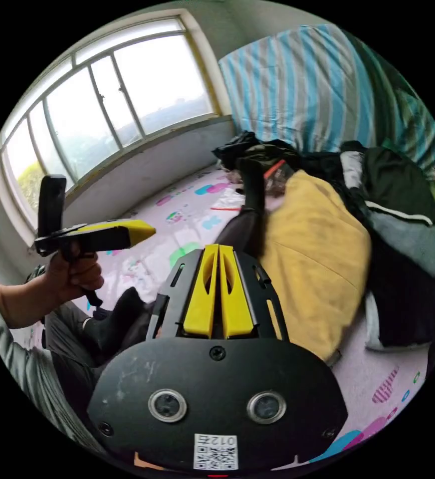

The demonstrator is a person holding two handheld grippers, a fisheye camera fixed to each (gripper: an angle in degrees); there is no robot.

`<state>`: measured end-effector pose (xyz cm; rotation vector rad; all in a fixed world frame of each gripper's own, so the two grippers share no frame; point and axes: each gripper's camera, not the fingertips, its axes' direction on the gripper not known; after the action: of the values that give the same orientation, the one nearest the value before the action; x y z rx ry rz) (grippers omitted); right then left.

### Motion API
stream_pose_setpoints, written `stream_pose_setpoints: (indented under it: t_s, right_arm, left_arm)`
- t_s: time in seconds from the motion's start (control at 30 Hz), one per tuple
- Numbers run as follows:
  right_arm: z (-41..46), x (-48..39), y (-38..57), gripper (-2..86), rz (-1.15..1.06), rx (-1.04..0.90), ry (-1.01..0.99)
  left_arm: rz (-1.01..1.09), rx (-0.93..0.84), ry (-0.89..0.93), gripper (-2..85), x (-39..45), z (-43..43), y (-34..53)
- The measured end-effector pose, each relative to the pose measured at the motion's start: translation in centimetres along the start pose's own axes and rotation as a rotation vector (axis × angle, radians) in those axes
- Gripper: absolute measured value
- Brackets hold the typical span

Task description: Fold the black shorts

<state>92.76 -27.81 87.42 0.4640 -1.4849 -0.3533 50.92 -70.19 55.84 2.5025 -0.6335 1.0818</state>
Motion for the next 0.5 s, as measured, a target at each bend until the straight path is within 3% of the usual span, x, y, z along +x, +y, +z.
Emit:
stream_pose_setpoints:
  t_s: [0.2, 0.5]
  right_arm:
    - [-10.7, 13.2, -4.0, -0.7, 0.175, 0.022, 0.245]
    - [-26.8, 32.5, -16.3, 5.2, 0.501, 0.230, 0.453]
  left_arm:
    - [0.081, -0.128, 0.098, 0.2, -0.3, 11.2, -0.7]
    - [-0.061, -0.135, 0.177, 0.2, -6.8, 20.7, -1.1]
